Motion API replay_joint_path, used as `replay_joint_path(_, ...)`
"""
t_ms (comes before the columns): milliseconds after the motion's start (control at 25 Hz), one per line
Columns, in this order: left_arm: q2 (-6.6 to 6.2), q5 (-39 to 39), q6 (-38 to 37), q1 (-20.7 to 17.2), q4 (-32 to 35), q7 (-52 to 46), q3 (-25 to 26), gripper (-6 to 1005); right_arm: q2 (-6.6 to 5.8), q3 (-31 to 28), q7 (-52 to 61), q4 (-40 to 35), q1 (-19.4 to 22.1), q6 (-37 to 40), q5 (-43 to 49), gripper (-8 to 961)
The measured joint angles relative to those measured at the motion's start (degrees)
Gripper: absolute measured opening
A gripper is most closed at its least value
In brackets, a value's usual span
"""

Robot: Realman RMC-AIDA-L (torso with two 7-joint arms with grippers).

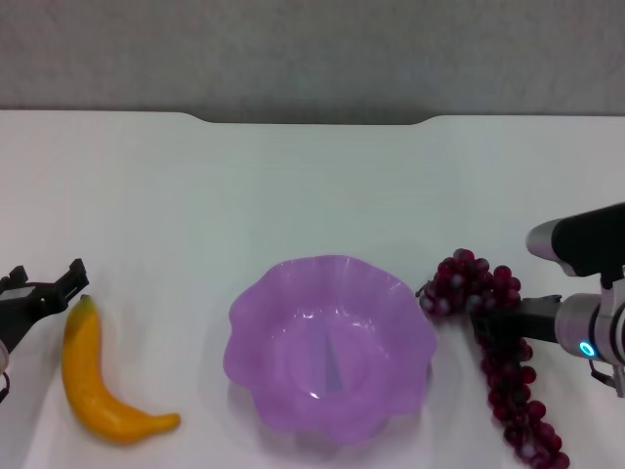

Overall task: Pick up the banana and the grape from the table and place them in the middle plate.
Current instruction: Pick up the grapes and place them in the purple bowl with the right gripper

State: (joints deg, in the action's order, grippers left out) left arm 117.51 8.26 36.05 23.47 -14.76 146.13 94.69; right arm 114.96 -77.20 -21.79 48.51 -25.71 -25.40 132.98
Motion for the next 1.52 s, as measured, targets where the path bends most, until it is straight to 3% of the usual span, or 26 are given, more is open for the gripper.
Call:
replay_joint_path(240, 0.00, 0.0, 0.0, -0.1, 0.0, 0.0, -0.1, 869, 0.00, 3.2, -0.1, 0.0, 0.2, 4.2, 0.0, 407)
replay_joint_path(640, 0.00, 0.0, 0.0, 0.1, 0.0, -0.1, -0.2, 867, 0.09, 11.1, 0.4, -5.0, 0.5, 18.5, -1.5, 371)
replay_joint_path(1040, 0.00, 0.0, 0.0, 0.1, 0.0, -0.1, -0.2, 865, 0.01, 15.5, 0.3, -5.6, 1.0, 23.5, -3.1, 344)
replay_joint_path(1520, -0.05, 0.0, 0.0, 0.1, 0.0, 0.1, 0.1, 864, 0.07, 25.1, 1.5, -7.9, 5.4, 45.7, -3.1, 338)
